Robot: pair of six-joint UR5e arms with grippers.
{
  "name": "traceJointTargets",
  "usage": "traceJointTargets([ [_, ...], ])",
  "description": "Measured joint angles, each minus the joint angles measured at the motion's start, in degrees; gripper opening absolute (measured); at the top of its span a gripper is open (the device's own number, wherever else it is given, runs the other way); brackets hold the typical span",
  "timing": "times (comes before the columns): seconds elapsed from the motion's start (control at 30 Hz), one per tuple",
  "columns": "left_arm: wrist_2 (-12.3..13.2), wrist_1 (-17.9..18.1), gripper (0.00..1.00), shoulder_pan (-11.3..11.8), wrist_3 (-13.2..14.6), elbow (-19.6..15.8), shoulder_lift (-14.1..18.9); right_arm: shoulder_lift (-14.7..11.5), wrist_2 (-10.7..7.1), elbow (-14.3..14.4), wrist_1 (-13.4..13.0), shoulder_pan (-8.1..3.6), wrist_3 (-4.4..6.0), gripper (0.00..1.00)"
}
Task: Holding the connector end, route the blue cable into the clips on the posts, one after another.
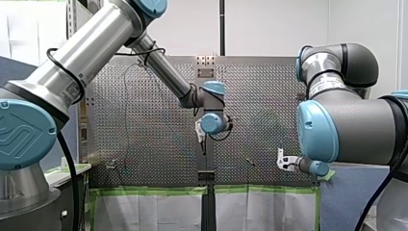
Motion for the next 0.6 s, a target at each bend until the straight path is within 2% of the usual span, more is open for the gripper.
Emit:
traceJointTargets([
  [0.37,0.05,1.05,0.98,0.02,-0.78,-5.31,5.31,0.02,-0.14,0.02,0.38,-0.23,-0.09,0.0],
  [0.6,0.05,3.72,0.98,0.29,-2.07,-8.75,8.75,0.02,-0.28,0.02,0.49,-0.53,-0.1,0.0],
])
